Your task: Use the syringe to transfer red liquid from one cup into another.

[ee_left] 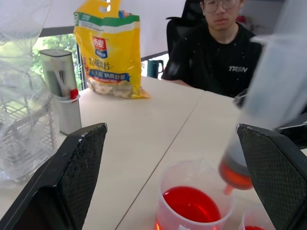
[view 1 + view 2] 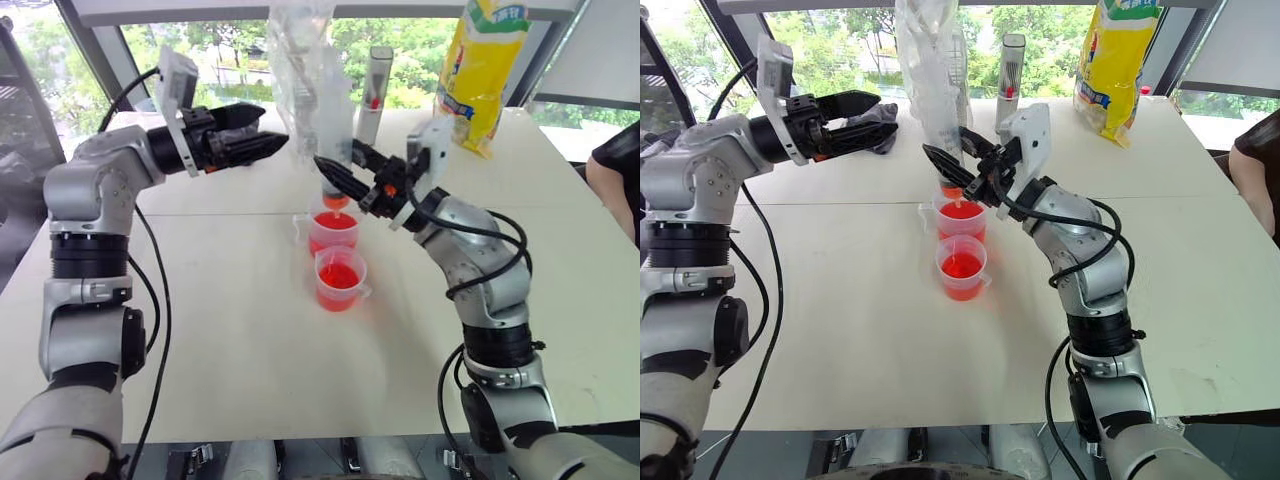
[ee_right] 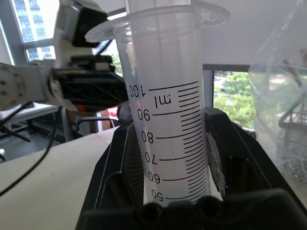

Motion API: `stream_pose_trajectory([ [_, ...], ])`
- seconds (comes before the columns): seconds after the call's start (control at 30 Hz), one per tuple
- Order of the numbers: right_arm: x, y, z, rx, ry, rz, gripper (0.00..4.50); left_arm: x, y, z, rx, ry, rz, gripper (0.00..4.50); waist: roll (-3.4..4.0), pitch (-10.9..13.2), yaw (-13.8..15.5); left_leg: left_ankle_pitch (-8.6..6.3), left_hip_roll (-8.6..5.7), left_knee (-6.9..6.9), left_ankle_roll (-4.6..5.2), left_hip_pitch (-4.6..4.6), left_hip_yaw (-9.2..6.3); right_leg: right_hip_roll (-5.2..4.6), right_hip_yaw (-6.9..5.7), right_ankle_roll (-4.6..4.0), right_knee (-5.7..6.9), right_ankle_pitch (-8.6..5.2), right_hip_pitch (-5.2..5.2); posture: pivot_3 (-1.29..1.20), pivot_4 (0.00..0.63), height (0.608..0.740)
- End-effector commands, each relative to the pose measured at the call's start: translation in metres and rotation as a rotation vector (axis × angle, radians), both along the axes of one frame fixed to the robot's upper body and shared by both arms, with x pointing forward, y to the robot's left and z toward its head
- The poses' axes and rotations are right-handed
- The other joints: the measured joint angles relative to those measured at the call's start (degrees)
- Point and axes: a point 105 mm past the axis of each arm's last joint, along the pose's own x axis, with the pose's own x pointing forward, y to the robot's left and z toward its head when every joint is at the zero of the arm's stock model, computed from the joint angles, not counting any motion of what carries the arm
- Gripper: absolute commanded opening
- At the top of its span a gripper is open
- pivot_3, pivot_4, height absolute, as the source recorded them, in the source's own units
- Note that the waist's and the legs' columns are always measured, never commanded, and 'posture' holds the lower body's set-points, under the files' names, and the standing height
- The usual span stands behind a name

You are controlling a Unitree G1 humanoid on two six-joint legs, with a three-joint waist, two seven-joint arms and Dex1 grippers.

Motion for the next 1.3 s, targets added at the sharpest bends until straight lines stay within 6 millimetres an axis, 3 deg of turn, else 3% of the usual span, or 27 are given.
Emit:
stream_pose_trajectory([
  [0.03, -0.023, -0.001, 0.016, 0.038, -0.037, 0.057, 1.41, -0.002, -0.005, 0.020, -0.005, -0.075, -0.020, 4.46, -0.01, -0.01, -0.01, 0.00, -0.01, 0.01, 0.00, -0.01, 0.00, 0.00, 0.00, 0.00, -0.01, 0.00, 0.00, 0.00, 0.150, 0.740],
  [0.27, -0.031, -0.008, -0.019, 0.027, 0.048, 0.035, 1.41, -0.005, -0.021, 0.030, -0.022, -0.083, -0.093, 4.46, -0.03, -0.02, 0.04, 0.00, -0.07, 0.02, 0.01, -0.04, 0.01, 0.00, -0.02, 0.00, -0.13, 0.00, 0.04, 0.00, 0.150, 0.740],
  [0.47, -0.029, -0.009, -0.037, 0.027, 0.092, 0.004, 1.41, -0.023, -0.031, 0.040, -0.051, -0.070, -0.202, 4.46, -0.02, -0.01, -0.15, 0.00, -0.03, -0.04, 0.01, -0.03, -0.05, 0.09, -0.02, 0.00, -0.12, 0.00, 0.00, 0.00, 0.150, 0.740],
  [0.73, -0.028, -0.010, -0.042, 0.018, 0.094, -0.001, 1.41, -0.041, -0.034, 0.050, -0.077, -0.041, -0.288, 4.46, -0.03, -0.01, -0.05, 0.00, -0.04, 0.00, 0.01, -0.04, -0.06, 0.08, -0.02, 0.01, -0.12, 0.00, 0.02, 0.00, 0.150, 0.740],
  [1.3, -0.025, -0.010, -0.043, 0.004, 0.090, 0.002, 1.41, -0.044, -0.049, 0.035, -0.013, -0.042, -0.311, 4.46, -0.03, -0.01, 0.05, 0.00, -0.04, 0.01, 0.01, -0.03, -0.06, 0.08, -0.02, 0.01, -0.12, 0.00, 0.03, 0.00, 0.150, 0.740],
])
